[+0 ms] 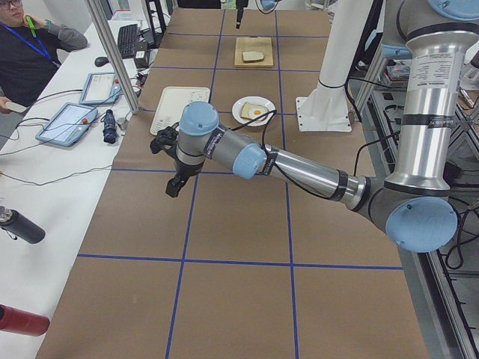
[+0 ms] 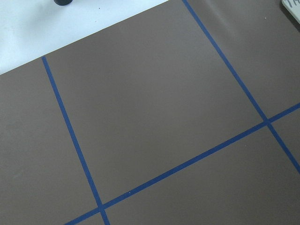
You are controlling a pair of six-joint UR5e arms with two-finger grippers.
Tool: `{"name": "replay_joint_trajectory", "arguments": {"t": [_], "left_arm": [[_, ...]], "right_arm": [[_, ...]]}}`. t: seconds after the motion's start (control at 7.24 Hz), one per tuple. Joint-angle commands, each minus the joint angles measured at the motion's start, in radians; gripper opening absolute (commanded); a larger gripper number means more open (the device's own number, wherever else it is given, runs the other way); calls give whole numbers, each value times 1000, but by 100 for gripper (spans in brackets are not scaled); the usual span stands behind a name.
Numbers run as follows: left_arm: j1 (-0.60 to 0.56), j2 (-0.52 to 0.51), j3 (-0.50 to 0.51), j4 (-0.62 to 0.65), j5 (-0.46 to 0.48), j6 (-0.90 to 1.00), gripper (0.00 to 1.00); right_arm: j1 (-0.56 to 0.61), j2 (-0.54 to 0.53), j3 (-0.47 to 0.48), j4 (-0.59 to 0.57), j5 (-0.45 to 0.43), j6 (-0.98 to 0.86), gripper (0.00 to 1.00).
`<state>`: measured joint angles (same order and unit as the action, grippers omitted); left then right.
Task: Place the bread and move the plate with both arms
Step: 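Lower the right gripper over the bread slice on the wooden board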
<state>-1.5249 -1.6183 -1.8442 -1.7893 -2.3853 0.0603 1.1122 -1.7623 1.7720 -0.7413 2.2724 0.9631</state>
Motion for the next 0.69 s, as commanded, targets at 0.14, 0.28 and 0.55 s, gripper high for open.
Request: {"name": "replay_joint_trajectory", "arguments": {"t": [0.14,0.28,0.55], "left_arm": [[-1,37,-1,-59,0,-2,98],[-1,37,0,-59,0,-2,98],[-1,38,2,-59,0,-2,98]], "right_arm": [[-213,-6,-59,206,-198,230,83],[-236,-11,-59,206,-201,230,67],[-276,-54,-55,207,-217,218,66]]}}
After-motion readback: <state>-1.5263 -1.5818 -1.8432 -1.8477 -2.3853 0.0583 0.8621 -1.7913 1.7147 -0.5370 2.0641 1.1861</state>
